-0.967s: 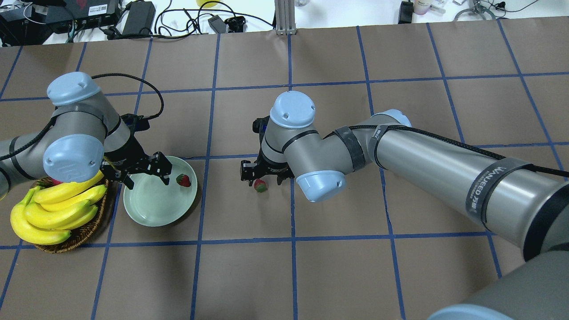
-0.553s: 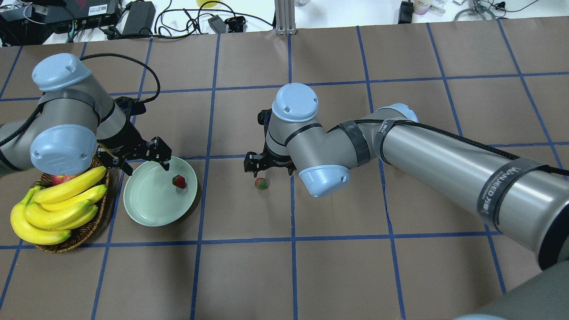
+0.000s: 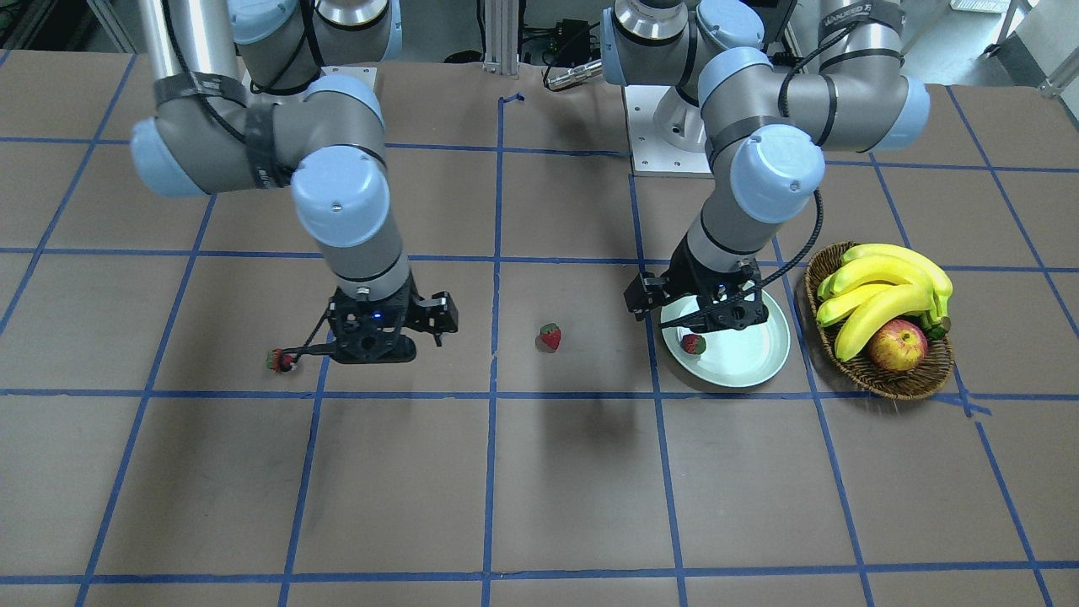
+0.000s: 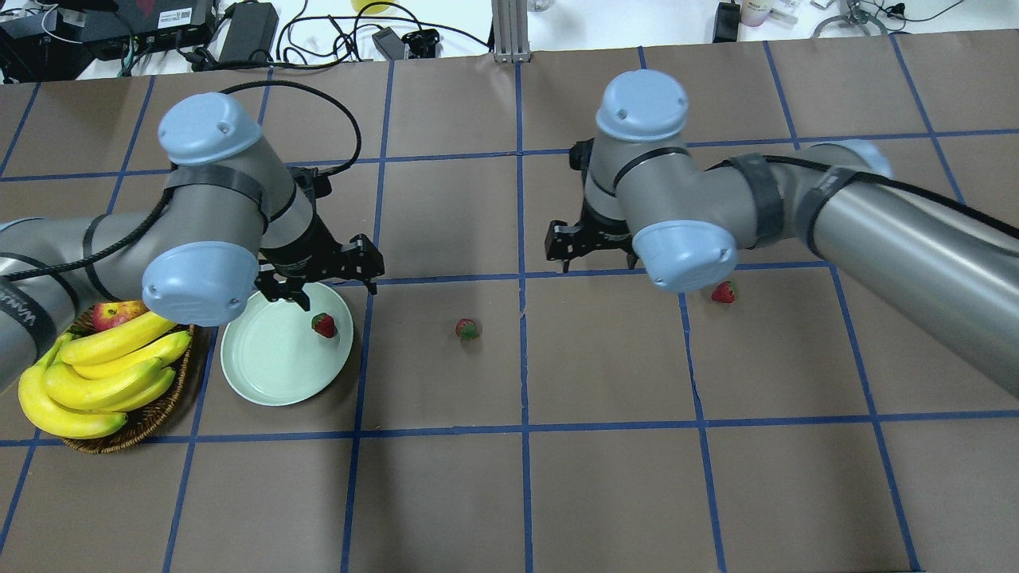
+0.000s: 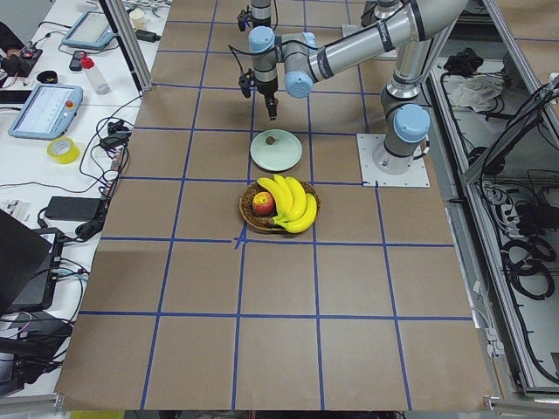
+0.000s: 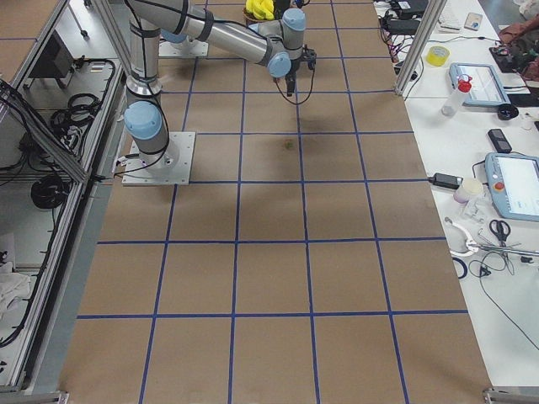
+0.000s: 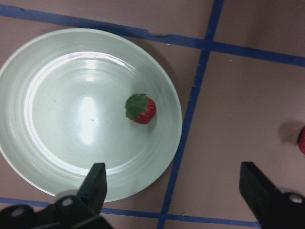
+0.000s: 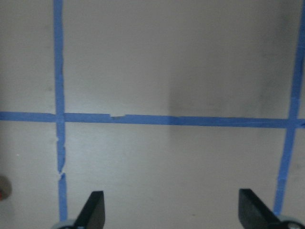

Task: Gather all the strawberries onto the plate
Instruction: 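Set the strawberry near the plate with the right gripper while the left withdraws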

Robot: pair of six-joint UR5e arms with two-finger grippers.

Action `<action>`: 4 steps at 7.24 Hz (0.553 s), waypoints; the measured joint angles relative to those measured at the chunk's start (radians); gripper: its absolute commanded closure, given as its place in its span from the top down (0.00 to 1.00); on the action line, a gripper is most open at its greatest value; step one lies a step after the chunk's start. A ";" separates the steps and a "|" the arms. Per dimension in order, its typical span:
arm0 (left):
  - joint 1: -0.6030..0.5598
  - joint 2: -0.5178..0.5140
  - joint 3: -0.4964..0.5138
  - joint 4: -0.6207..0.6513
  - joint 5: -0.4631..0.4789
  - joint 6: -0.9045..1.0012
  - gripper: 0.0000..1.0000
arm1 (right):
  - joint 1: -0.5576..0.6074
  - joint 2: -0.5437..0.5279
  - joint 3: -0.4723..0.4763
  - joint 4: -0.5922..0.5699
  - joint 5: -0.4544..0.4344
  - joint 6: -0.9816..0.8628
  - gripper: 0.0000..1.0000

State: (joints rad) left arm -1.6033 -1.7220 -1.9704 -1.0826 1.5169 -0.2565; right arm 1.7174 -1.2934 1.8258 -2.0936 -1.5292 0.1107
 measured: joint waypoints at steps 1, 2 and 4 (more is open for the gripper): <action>-0.067 -0.030 0.000 0.057 0.000 -0.087 1.00 | -0.071 -0.024 0.006 0.031 -0.008 -0.110 1.00; -0.129 -0.073 -0.001 0.128 0.000 -0.172 1.00 | -0.127 -0.034 0.020 0.040 -0.014 -0.234 1.00; -0.227 -0.174 -0.001 0.254 0.005 -0.271 1.00 | -0.203 -0.038 0.061 0.030 -0.016 -0.471 1.00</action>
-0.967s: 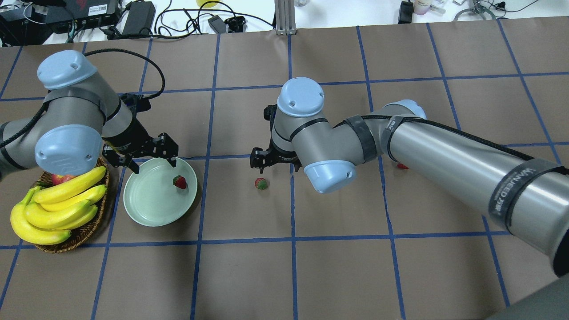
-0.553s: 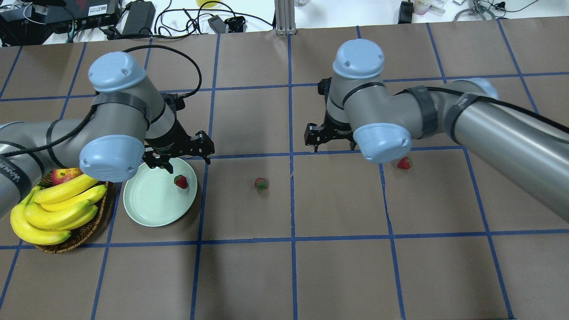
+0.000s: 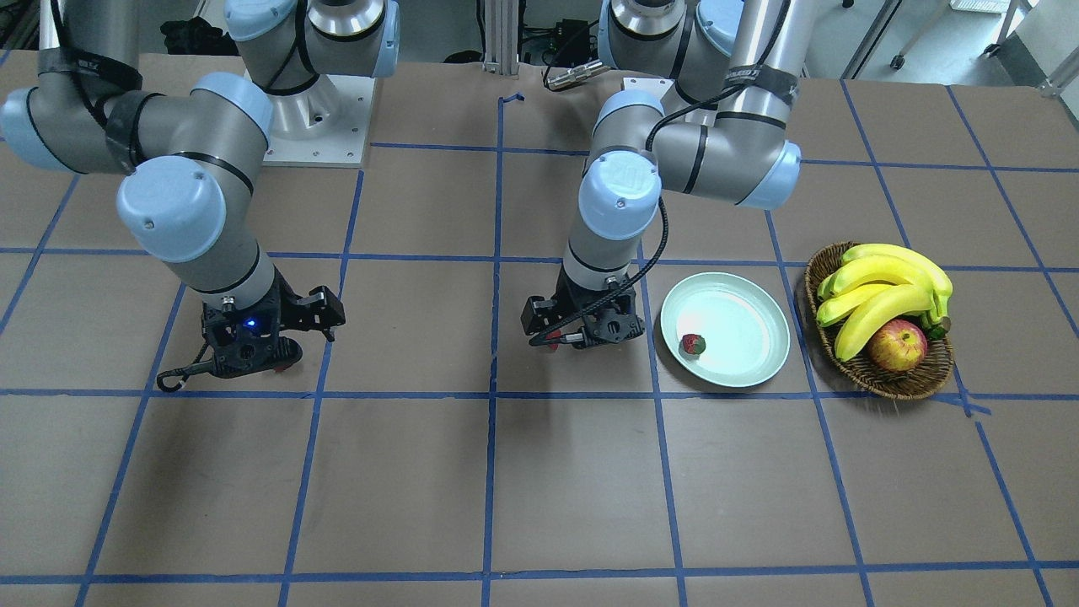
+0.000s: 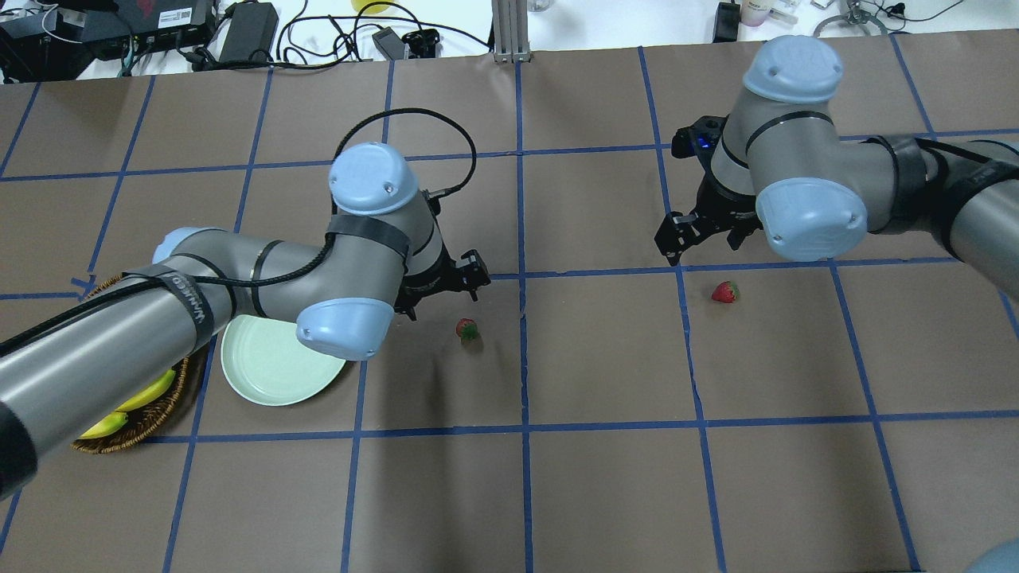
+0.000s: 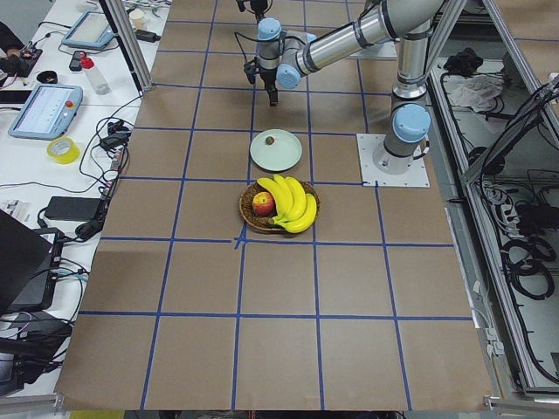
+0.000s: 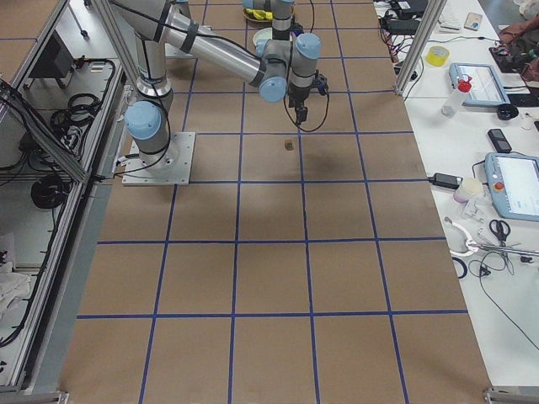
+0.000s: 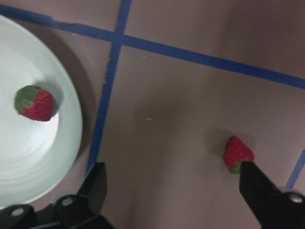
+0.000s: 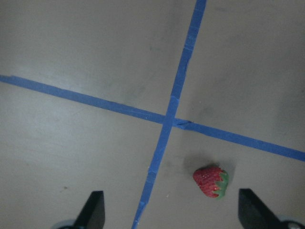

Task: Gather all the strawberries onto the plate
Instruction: 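Set the strawberry near the plate with the right gripper while the left withdraws, then grasp the set-down strawberry with the left gripper while the right grasps the last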

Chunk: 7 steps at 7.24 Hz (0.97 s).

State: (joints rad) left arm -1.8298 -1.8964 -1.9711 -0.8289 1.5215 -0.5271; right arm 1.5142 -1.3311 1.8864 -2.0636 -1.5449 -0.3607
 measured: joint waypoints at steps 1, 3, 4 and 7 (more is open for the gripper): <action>-0.025 -0.041 0.000 0.027 0.005 -0.013 1.00 | -0.015 0.001 0.023 -0.021 -0.010 -0.088 1.00; -0.038 -0.079 -0.001 0.040 0.008 0.002 0.66 | -0.022 0.010 0.092 -0.152 -0.046 -0.298 1.00; -0.039 -0.079 0.001 0.039 0.008 0.021 0.20 | -0.023 0.018 0.124 -0.220 -0.063 -0.366 1.00; -0.040 -0.079 0.001 0.033 0.007 0.030 0.00 | -0.023 0.051 0.147 -0.302 -0.106 -0.468 1.00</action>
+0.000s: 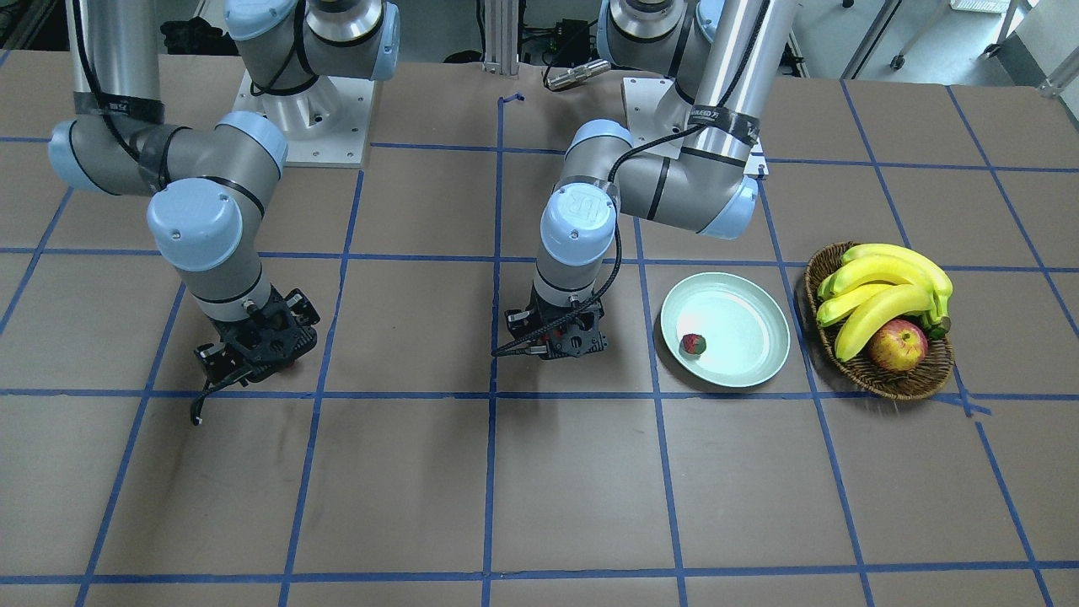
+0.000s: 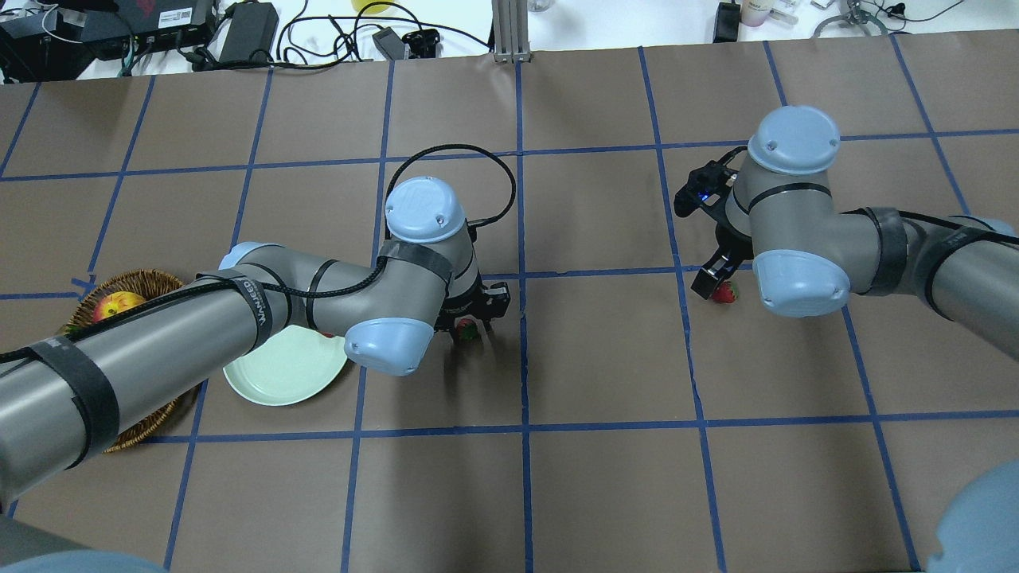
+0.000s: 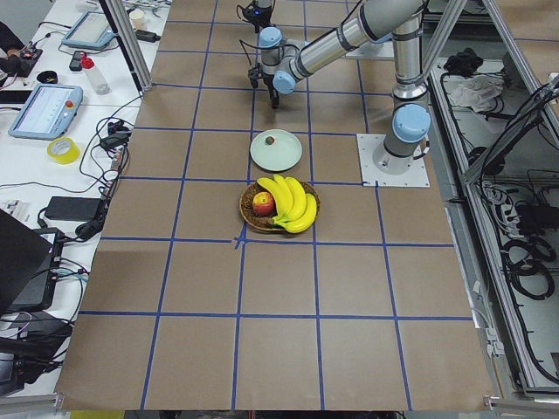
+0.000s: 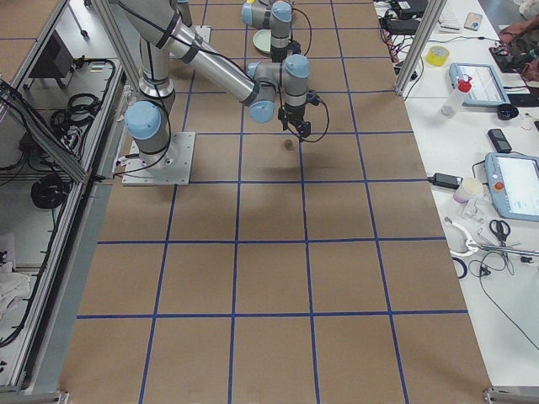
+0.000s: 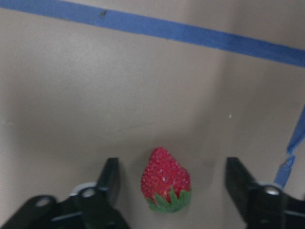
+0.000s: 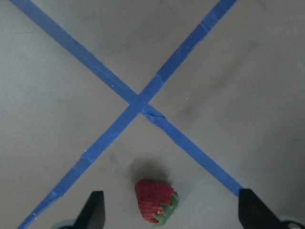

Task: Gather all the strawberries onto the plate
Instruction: 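Grasp the set-down strawberry with the left gripper while the right grasps the last, then place the strawberry on the plate with the left gripper while the right lifts its strawberry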

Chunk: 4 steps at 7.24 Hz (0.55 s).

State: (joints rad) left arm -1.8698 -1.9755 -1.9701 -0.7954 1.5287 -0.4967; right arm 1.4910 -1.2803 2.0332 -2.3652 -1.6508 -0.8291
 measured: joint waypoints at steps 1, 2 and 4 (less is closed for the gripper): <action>0.002 0.004 0.001 -0.007 0.002 0.006 0.00 | 0.000 0.012 0.002 -0.003 -0.003 -0.007 1.00; 0.013 0.019 0.014 -0.030 0.004 0.024 0.00 | 0.000 0.020 0.005 -0.003 -0.006 -0.010 1.00; 0.091 0.072 0.094 -0.170 0.005 0.131 0.00 | 0.000 0.026 0.017 0.004 -0.018 -0.012 0.91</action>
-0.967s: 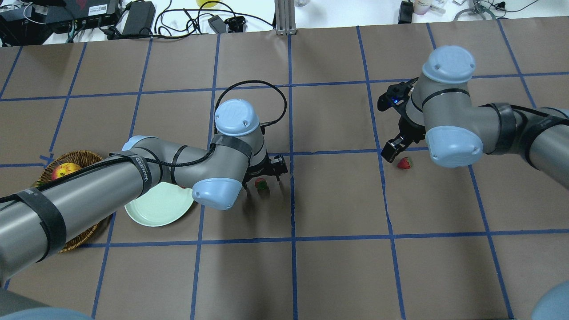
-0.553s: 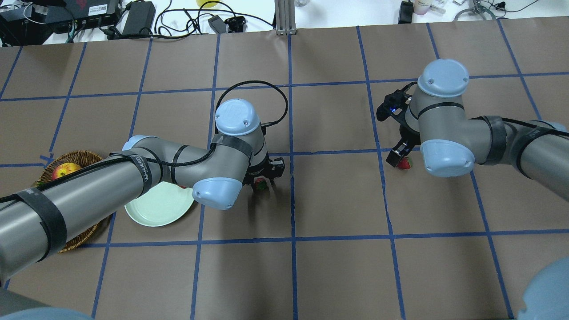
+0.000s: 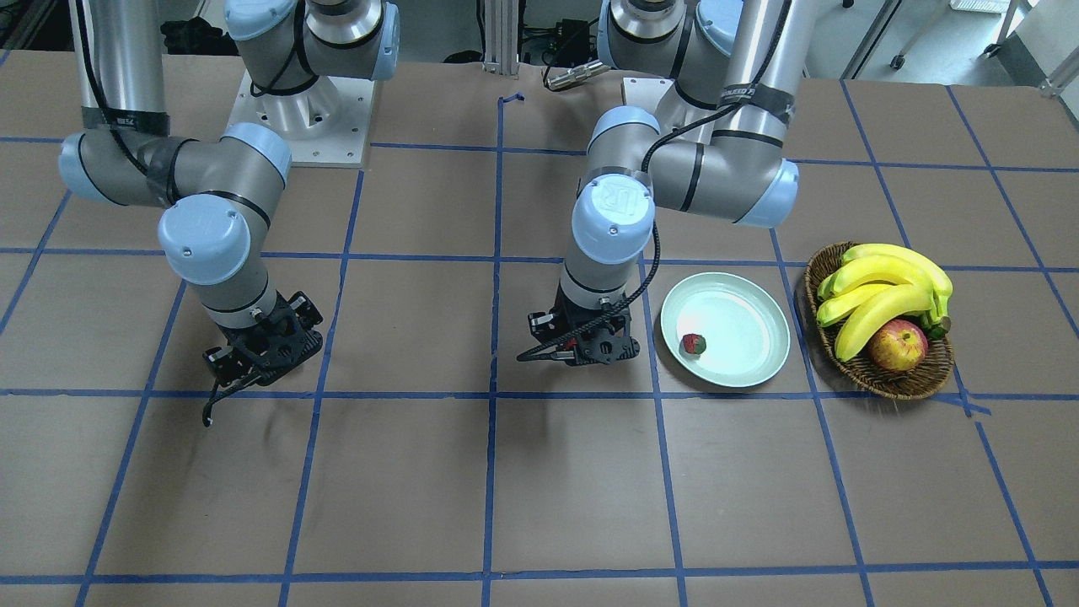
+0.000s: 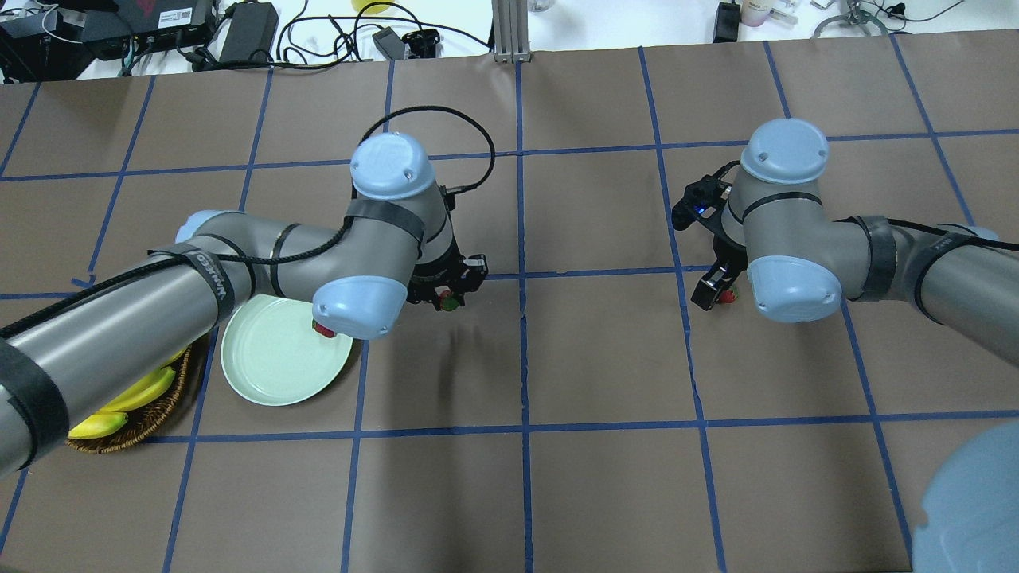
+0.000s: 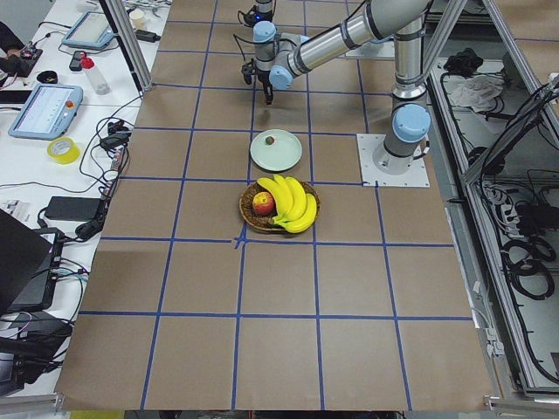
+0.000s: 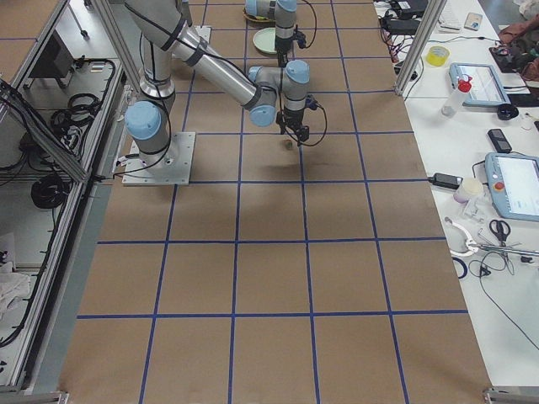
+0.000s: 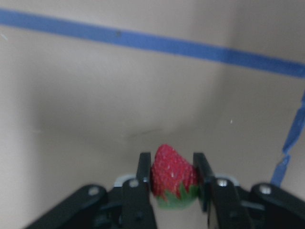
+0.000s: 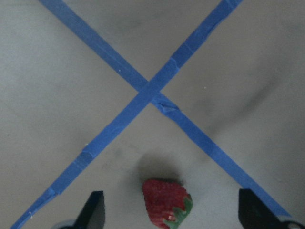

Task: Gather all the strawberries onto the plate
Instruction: 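Place the strawberry on the plate with the left gripper while the right lifts its strawberry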

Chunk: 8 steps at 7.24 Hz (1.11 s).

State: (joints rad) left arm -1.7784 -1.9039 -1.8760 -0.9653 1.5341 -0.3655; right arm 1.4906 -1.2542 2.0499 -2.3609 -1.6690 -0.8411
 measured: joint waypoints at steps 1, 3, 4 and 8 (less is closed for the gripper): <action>0.061 0.034 0.024 -0.088 0.003 0.109 0.00 | -0.001 0.000 0.010 0.002 -0.014 0.000 0.71; 0.218 0.102 -0.035 -0.161 0.012 0.354 0.00 | -0.001 0.001 0.017 0.004 -0.024 0.003 0.21; 0.311 0.131 -0.089 -0.167 0.018 0.470 0.00 | -0.001 0.001 0.016 0.005 -0.023 0.004 0.00; 0.490 0.161 -0.212 -0.161 0.016 0.601 1.00 | -0.001 -0.003 -0.012 0.006 -0.010 0.011 0.00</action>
State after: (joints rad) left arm -1.2880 -1.7427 -2.0881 -1.1261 1.5501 0.2353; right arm 1.4895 -1.2574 2.0381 -2.3552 -1.6789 -0.8298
